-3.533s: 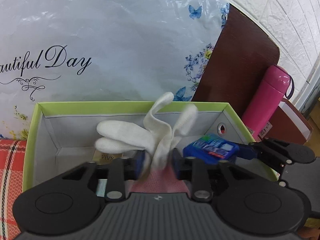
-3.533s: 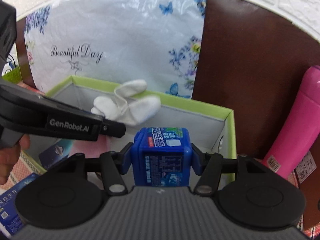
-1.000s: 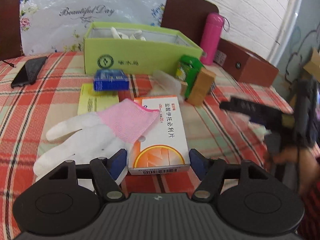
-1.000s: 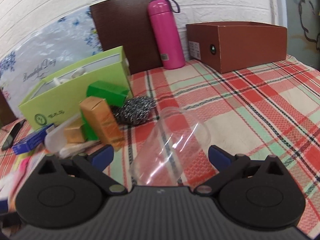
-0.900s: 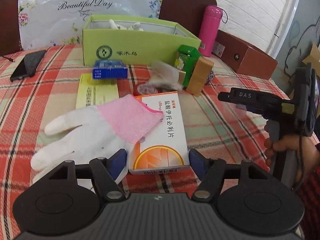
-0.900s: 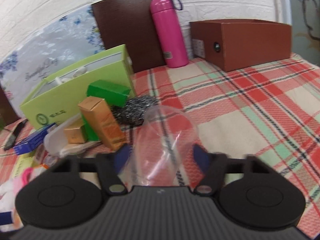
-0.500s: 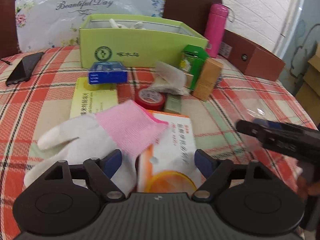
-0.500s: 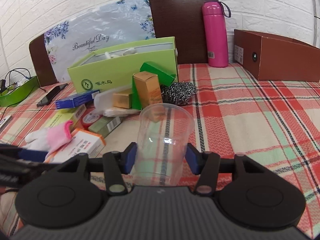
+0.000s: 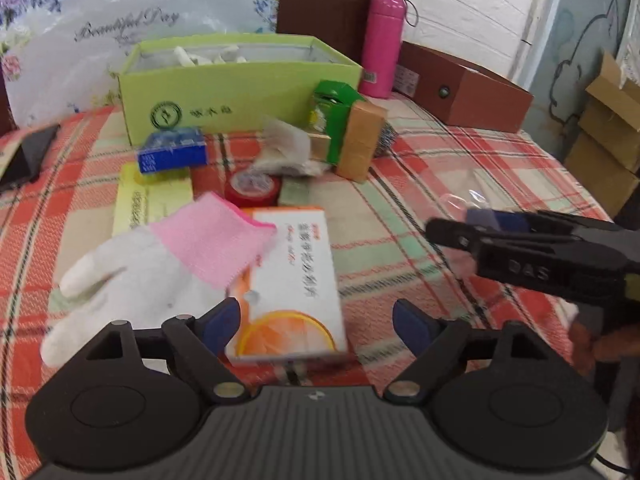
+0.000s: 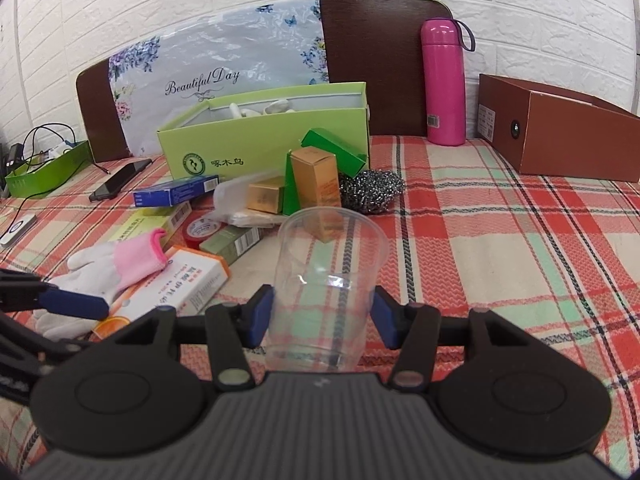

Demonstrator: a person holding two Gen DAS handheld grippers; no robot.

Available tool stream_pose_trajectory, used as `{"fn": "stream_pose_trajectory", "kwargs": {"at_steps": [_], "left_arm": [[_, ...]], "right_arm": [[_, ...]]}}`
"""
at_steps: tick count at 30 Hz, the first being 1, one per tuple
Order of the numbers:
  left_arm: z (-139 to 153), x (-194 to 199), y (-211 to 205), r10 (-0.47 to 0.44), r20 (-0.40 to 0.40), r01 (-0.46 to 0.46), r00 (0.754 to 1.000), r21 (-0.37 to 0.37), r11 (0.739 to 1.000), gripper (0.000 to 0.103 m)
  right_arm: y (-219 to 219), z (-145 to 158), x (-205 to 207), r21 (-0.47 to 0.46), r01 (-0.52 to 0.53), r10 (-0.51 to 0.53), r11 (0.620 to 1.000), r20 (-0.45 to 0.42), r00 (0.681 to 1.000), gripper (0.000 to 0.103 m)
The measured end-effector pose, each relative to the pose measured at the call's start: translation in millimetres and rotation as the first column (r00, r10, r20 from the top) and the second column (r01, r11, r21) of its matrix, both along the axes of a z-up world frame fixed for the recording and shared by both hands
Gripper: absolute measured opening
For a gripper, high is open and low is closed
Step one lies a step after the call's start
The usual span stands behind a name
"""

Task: Organize objects
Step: 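Grasp the orange-white medicine box with the left tool while the right tool grasps the clear cup, then carry the medicine box and clear cup into the lime-green box and release both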

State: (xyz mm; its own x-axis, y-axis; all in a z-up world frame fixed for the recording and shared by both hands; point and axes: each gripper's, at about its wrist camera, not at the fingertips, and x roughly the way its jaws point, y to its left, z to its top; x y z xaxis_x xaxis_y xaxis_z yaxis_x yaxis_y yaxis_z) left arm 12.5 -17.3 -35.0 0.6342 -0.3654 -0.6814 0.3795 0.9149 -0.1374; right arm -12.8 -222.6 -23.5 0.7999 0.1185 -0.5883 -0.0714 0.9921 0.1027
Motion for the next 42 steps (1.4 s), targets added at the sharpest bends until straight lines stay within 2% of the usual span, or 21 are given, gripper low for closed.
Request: {"fn": "stream_pose_trajectory", "kwargs": {"at_steps": [4, 8, 11, 12, 13, 14, 18, 21, 23, 24, 26, 29, 35, 38, 42], "left_arm": [[-2.4, 15.3, -2.7, 0.008, 0.007, -0.008, 1.000, 0.003, 1.000, 0.088], [-14.9, 34.4, -5.4, 0.005, -0.073, -0.008, 0.997, -0.042, 0.999, 0.088], [-15.6, 37.5, -14.4, -0.003, -0.040, 0.002, 0.999, -0.024, 1.000, 0.087], [-14.3, 37.6, -16.3, -0.007, -0.037, 0.007, 0.999, -0.024, 1.000, 0.083], [-13.1, 37.0, -17.6, -0.023, -0.038, 0.022, 0.999, -0.029, 0.999, 0.073], [-12.5, 36.2, -18.5, -0.044, -0.045, 0.042, 0.998, -0.037, 0.998, 0.071], [-14.5, 31.8, -25.0, -0.056, -0.024, 0.056, 0.998, 0.001, 0.998, 0.073], [-15.7, 31.0, -27.2, -0.060, -0.011, 0.060, 0.998, 0.019, 0.998, 0.073], [-15.5, 32.0, -27.6, -0.068, -0.006, 0.068, 0.998, 0.026, 0.997, 0.070], [-14.9, 32.2, -27.0, -0.071, -0.007, 0.071, 0.997, 0.021, 0.997, 0.070], [-12.4, 33.0, -24.4, -0.072, -0.020, 0.072, 0.997, -0.003, 0.997, 0.069], [-2.5, 30.8, -19.7, -0.082, -0.017, 0.081, 0.997, -0.039, 0.996, 0.069], [39.3, 29.3, -9.8, -0.102, 0.069, 0.109, 0.992, -0.107, 0.988, 0.069], [61.8, 36.5, -4.9, -0.090, 0.129, 0.106, 0.988, -0.128, 0.986, 0.069], [85.2, 51.8, 2.9, -0.051, 0.184, 0.080, 0.982, -0.151, 0.985, 0.069]], "right_arm": [[-3.2, -3.2, 1.2, 0.010, 0.015, -0.015, 1.000, -0.015, 1.000, 0.053], [-1.1, -6.4, 3.0, 0.012, 0.010, -0.010, 1.000, -0.023, 1.000, 0.054], [0.7, -8.7, 3.3, 0.004, 0.011, -0.011, 1.000, -0.029, 1.000, 0.054], [0.6, -9.0, 3.6, 0.002, 0.012, -0.012, 1.000, -0.032, 0.999, 0.055], [0.0, -9.2, 3.5, -0.001, 0.013, -0.014, 1.000, -0.033, 0.999, 0.056], [-0.9, -9.4, 3.1, -0.002, 0.016, -0.016, 1.000, -0.034, 0.999, 0.056], [-3.0, -10.6, 3.1, -0.005, 0.028, -0.029, 1.000, -0.046, 0.999, 0.062], [-3.1, -11.6, 1.8, -0.017, 0.031, -0.032, 0.999, -0.052, 0.998, 0.062], [-4.1, -13.2, 1.6, -0.009, 0.020, -0.020, 1.000, -0.062, 0.998, 0.059], [-4.1, -13.9, 1.7, -0.006, 0.012, -0.012, 1.000, -0.069, 0.998, 0.051], [-3.0, -12.8, 0.3, -0.012, 0.008, -0.009, 1.000, -0.065, 0.998, 0.051], [-3.4, -3.6, -1.0, -0.010, -0.003, 0.002, 1.000, -0.040, 0.999, 0.048], [-9.5, 35.7, 5.4, 0.008, -0.043, 0.043, 0.999, 0.056, 0.998, 0.045], [-12.3, 55.9, 17.0, 0.014, -0.062, 0.060, 0.998, 0.108, 0.992, 0.045], [-9.0, 73.7, 37.6, -0.021, -0.083, 0.085, 0.996, 0.150, 0.985, 0.045]]}}
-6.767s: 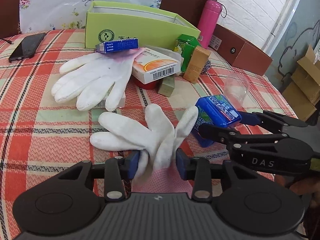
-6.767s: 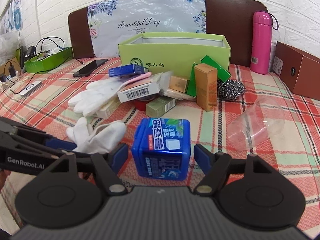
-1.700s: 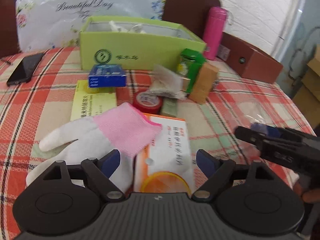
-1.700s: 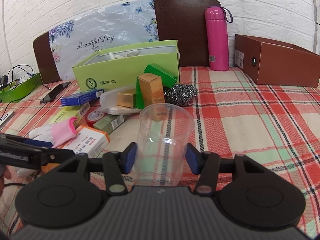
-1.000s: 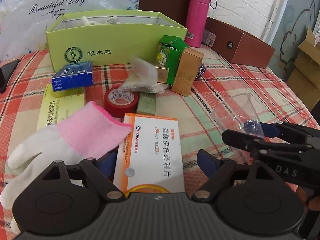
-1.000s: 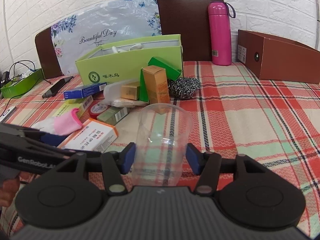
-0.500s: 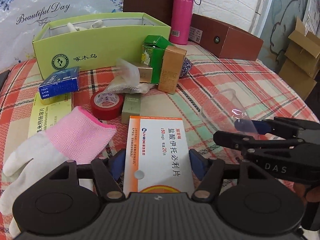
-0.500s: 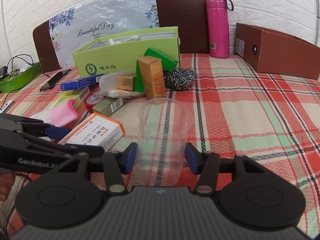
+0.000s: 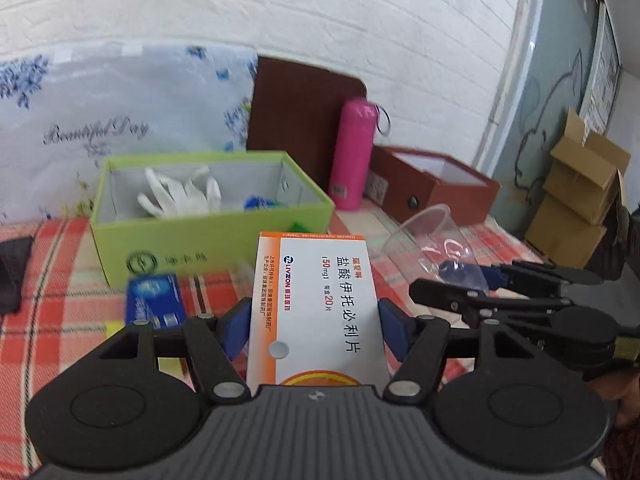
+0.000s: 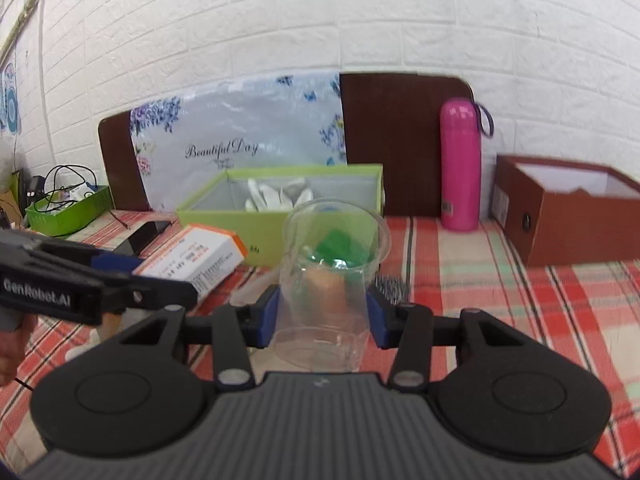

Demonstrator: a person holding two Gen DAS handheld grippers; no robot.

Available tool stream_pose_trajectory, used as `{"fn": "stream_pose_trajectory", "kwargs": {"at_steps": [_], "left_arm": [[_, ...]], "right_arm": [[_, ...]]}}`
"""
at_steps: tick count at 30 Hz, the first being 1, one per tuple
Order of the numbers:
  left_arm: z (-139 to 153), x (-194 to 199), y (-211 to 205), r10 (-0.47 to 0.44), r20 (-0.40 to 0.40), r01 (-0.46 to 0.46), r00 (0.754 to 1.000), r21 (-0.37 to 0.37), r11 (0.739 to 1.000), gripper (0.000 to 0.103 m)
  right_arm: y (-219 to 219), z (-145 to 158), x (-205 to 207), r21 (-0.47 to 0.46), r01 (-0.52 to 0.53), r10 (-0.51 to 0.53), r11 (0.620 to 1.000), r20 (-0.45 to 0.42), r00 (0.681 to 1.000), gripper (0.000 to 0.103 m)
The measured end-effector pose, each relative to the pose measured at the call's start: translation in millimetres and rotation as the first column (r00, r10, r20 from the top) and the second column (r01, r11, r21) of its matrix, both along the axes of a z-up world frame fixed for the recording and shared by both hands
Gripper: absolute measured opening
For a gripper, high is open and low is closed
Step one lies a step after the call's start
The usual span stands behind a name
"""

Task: Organize objects
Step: 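Carry the medicine box and clear cup into the lime-green box and release both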

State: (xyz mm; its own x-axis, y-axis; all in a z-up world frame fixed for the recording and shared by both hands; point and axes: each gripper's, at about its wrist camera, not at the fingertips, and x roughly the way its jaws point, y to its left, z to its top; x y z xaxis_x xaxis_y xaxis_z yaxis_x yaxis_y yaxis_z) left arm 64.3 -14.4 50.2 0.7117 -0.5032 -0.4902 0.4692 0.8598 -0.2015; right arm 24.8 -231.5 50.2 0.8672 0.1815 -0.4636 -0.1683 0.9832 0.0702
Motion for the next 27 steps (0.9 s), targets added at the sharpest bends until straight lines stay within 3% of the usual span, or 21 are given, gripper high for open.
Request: {"fn": "stream_pose_trajectory", "kwargs": {"at_steps": [7, 12, 20, 27], "left_arm": [[29.8, 42.7, 14.5, 0.080, 0.054, -0.079, 0.995, -0.027, 0.997, 0.069], [35.9, 87.3, 17.1, 0.146, 0.069, -0.147, 0.987, -0.002, 0.989, 0.069], [29.3, 165.0, 21.7, 0.233, 0.053, -0.234, 0.971, 0.024, 0.972, 0.069], [12.9, 206.9, 31.4, 0.265, 0.009, -0.265, 0.964, 0.060, 0.962, 0.069]], "right_arm": [[6.5, 24.0, 50.2, -0.008, -0.024, 0.024, 1.000, 0.065, 0.998, 0.045], [13.8, 25.6, 104.5, -0.019, -0.030, 0.031, 0.999, 0.071, 0.997, 0.045], [26.0, 1.4, 192.1, -0.056, 0.005, -0.003, 0.998, 0.035, 0.999, 0.045], [33.1, -25.2, 249.2, -0.072, 0.036, -0.037, 0.997, -0.024, 0.999, 0.045]]}}
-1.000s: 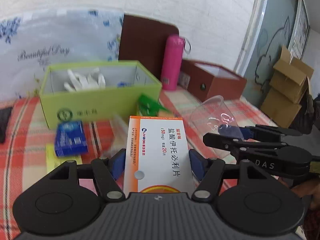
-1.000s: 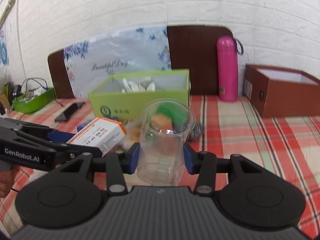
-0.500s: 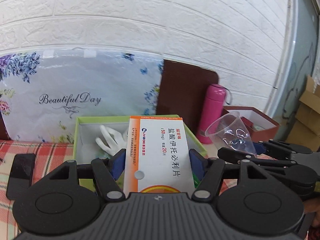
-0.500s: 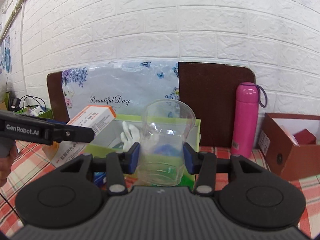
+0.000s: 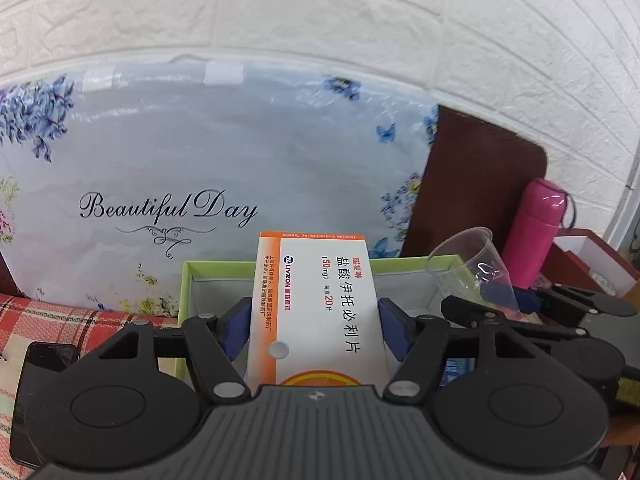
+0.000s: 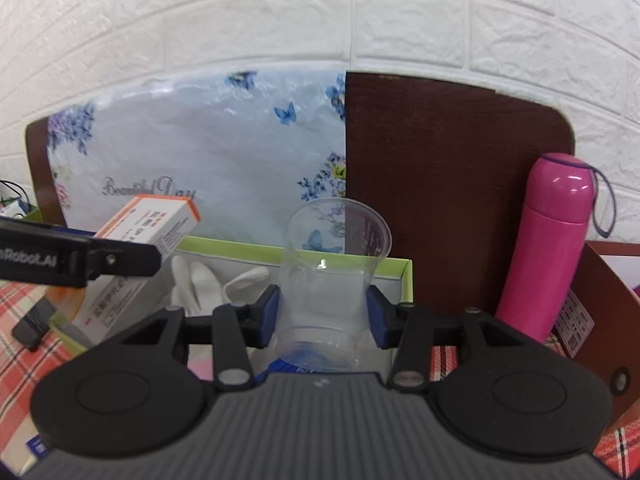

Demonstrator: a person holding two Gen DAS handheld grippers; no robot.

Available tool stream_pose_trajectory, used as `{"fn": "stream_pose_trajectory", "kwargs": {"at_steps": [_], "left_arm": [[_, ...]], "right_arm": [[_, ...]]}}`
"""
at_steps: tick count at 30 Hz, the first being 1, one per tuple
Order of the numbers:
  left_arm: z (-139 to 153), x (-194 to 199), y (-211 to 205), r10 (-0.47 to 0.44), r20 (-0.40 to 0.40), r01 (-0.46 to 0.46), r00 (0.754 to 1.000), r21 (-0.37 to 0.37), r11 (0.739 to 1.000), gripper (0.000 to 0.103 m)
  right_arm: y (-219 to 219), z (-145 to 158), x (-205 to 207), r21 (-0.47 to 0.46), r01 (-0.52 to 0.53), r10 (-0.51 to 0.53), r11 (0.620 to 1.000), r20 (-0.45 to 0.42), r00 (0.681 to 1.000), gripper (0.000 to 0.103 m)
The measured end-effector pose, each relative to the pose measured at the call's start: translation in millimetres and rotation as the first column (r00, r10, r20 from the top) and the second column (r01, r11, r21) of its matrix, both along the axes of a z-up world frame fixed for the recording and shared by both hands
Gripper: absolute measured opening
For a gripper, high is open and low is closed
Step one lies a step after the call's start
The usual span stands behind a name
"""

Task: Organize objects
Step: 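Carry the medicine box and clear cup into the lime-green box and release both, then grasp the pink-cuffed glove with the left tool while the right tool grasps the small olive box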

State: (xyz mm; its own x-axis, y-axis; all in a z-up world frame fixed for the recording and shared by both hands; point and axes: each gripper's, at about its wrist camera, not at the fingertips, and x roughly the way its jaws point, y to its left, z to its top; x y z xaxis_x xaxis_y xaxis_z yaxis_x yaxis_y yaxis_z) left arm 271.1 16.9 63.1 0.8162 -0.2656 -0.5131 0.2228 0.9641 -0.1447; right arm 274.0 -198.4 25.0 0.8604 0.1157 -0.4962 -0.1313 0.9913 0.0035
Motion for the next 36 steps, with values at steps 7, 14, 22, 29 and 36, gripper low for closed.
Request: {"fn": "stream_pose_trajectory", "kwargs": {"at_steps": [7, 14, 22, 29, 36], "left_arm": [[-17.2, 15.8, 3.4, 0.005, -0.019, -0.005, 1.000, 0.004, 1.000, 0.070], [-29.9, 16.7, 3.3, 0.028, -0.045, -0.027, 0.999, 0.028, 0.999, 0.084], [-11.5, -6.6, 2.7, 0.039, -0.021, -0.038, 0.999, 0.040, 0.998, 0.084], [20.3, -58.0, -1.7, 0.052, 0.007, -0.052, 0.999, 0.033, 0.998, 0.084], [23.4, -127.7, -8.5, 0.029, 0.042, -0.031, 0.999, 0.047, 0.998, 0.085]], "right_arm": [[12.1, -23.0, 23.8, -0.054, -0.001, -0.002, 0.999, -0.046, 0.999, 0.052], [12.8, -28.5, 16.0, -0.099, -0.022, 0.017, 0.995, -0.056, 0.998, 0.088], [7.9, -0.2, -14.0, -0.094, -0.009, 0.009, 0.996, 0.006, 1.000, 0.103], [-3.8, 43.0, -80.8, -0.056, -0.003, 0.011, 0.998, 0.130, 0.991, 0.103], [-16.1, 59.5, -166.7, 0.010, -0.025, 0.023, 1.000, 0.194, 0.981, 0.103]]}}
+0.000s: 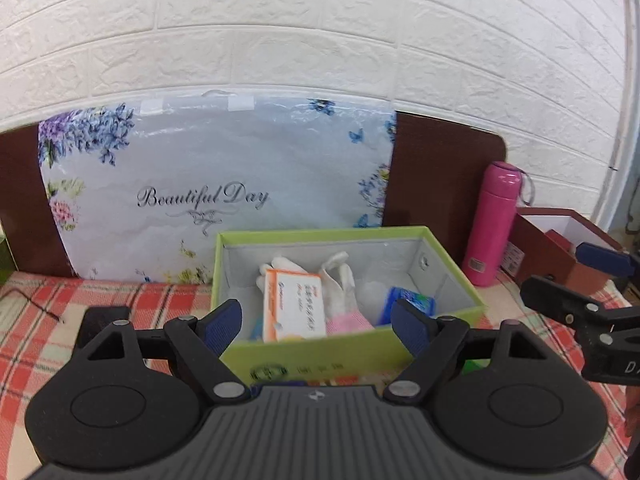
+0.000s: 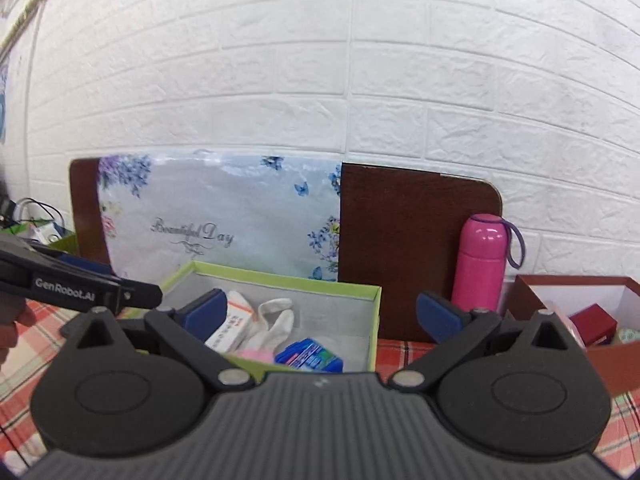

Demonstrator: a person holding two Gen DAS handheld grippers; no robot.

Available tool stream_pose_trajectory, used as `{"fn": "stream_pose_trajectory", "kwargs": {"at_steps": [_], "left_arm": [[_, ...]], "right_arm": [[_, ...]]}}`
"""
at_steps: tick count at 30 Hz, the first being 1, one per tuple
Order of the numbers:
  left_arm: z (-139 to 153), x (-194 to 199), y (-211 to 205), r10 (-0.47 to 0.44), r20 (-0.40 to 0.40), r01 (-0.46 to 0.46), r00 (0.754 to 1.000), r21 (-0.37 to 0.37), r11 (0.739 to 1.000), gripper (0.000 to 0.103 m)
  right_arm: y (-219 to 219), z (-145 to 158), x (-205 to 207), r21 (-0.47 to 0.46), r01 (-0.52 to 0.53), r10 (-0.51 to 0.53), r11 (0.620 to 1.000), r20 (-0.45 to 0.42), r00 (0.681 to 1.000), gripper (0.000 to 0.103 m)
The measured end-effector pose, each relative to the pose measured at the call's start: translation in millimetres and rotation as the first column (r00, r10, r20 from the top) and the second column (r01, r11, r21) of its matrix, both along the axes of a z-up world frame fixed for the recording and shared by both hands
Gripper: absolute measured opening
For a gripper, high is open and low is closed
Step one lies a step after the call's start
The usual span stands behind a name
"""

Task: Organize objects
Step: 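Grasp the pink-cuffed glove with the left tool while the right tool grasps the small olive box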

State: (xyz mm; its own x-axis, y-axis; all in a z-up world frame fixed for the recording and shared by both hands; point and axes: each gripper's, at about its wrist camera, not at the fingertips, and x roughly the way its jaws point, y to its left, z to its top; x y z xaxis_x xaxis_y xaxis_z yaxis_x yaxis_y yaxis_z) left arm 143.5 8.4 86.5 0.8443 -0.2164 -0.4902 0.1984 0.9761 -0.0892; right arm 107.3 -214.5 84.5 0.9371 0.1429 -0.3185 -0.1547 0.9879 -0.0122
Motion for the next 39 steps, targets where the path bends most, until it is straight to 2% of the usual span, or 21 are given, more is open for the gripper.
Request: {"fn": "stream_pose_trajectory", "kwargs": {"at_steps": [3, 8, 16, 20, 25, 28, 31, 34, 36, 39], "left_arm": [[-9.1, -27.6, -0.4, -0.019, -0.018, 0.019, 1.000, -0.026, 0.999, 0.085], [-28.3, -68.1, 1.2, -0.017, -0.043, 0.016, 0.999, -0.026, 1.000, 0.085], [-60.1, -106.1, 17.4, -0.003, -0.105, 0.003, 0.994, -0.003, 1.000, 0.085], [-78.2, -114.9, 30.2, -0.023, -0.123, 0.023, 0.992, -0.006, 1.000, 0.085], [-103.9, -108.1, 51.3, -0.104, -0.133, 0.104, 0.986, -0.010, 0.995, 0.085], [-116.9, -92.2, 62.4, -0.091, -0.195, 0.093, 0.977, 0.001, 0.996, 0.085], [-124.9, -84.7, 68.7, -0.084, -0.205, 0.084, 0.975, -0.008, 0.996, 0.085], [-128.3, -87.0, 64.7, -0.106, -0.226, 0.106, 0.968, -0.013, 0.994, 0.085], [-128.8, -95.5, 55.9, -0.172, -0.235, 0.172, 0.957, -0.019, 0.985, 0.085], [-130.9, -107.0, 37.5, -0.210, -0.217, 0.221, 0.953, 0.026, 0.975, 0.086]], "right_arm": [[-0.5, -2.9, -29.7, 0.014, 0.009, -0.009, 1.000, 0.002, 1.000, 0.103], [2.8, -17.7, -70.2, 0.033, 0.020, -0.019, 0.999, -0.014, 1.000, 0.103], [11.3, -54.1, -113.5, 0.064, 0.031, -0.026, 0.997, -0.077, 0.997, 0.103], [14.4, -74.0, -122.4, 0.092, 0.042, -0.029, 0.995, -0.138, 0.990, 0.103], [20.6, -88.0, -129.7, 0.097, 0.039, -0.021, 0.995, -0.179, 0.984, 0.103], [22.9, -89.6, -129.9, 0.092, 0.035, -0.018, 0.995, -0.186, 0.982, 0.103], [24.5, -90.7, -128.9, 0.088, 0.033, -0.015, 0.996, -0.191, 0.982, 0.103], [25.5, -92.4, -127.7, 0.087, 0.030, -0.012, 0.996, -0.197, 0.980, 0.103], [25.6, -93.9, -126.0, 0.090, 0.032, -0.013, 0.995, -0.203, 0.979, 0.103], [25.8, -97.2, -122.7, 0.097, 0.033, -0.011, 0.995, -0.217, 0.976, 0.103]]}}
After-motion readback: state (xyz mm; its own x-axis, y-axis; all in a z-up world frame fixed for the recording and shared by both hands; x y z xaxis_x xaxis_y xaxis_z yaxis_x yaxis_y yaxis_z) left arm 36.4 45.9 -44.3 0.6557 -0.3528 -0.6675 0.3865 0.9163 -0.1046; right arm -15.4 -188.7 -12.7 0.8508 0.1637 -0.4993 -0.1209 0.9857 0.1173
